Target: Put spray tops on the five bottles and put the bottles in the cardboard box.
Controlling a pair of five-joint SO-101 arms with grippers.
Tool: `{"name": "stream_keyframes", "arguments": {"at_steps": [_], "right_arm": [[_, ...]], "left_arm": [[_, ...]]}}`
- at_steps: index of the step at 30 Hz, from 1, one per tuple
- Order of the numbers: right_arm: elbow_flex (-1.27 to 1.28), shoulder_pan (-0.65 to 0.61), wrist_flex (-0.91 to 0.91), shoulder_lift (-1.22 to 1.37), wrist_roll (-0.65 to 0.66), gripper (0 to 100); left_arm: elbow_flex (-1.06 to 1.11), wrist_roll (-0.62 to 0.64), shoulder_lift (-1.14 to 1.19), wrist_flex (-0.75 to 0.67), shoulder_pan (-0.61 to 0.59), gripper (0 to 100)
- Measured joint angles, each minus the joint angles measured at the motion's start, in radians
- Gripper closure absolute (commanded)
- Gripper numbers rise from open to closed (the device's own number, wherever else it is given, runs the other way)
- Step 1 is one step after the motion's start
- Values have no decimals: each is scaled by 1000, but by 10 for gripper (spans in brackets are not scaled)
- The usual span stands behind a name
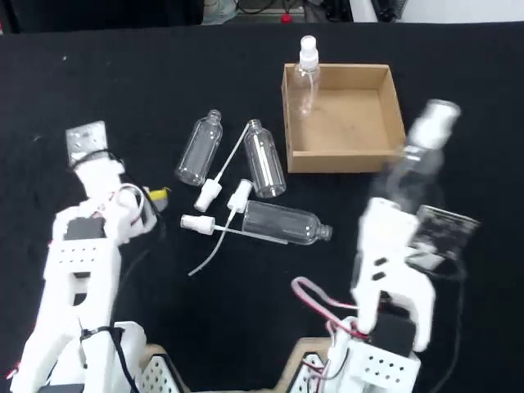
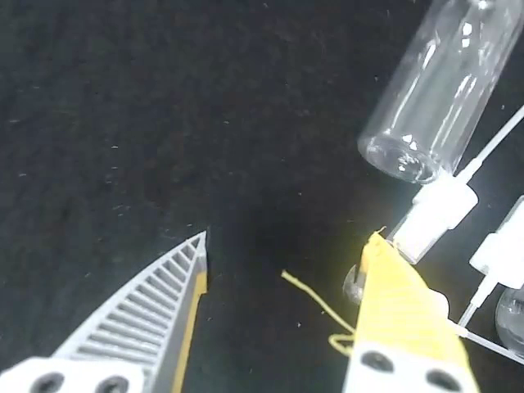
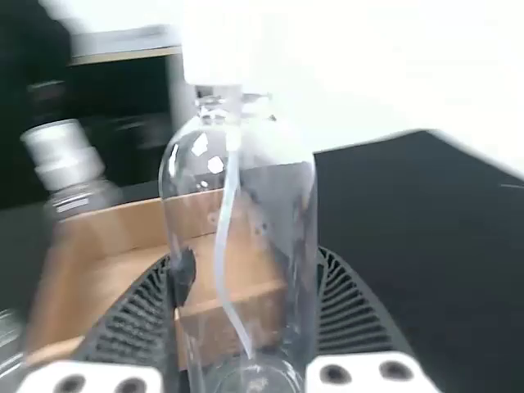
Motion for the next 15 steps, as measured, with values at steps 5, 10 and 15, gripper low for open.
{"name": "stream_keyframes", "arguments": {"at_steps": [5, 10, 15], "right_arm": [[0, 167, -146, 0, 60, 935], [60, 173, -245, 0, 149, 935], [91, 180, -327, 0, 175, 935]], "left_arm": [[123, -2, 0, -152, 29, 711], [198, -2, 0, -255, 29, 711], [245, -2, 0, -316, 31, 711]]}}
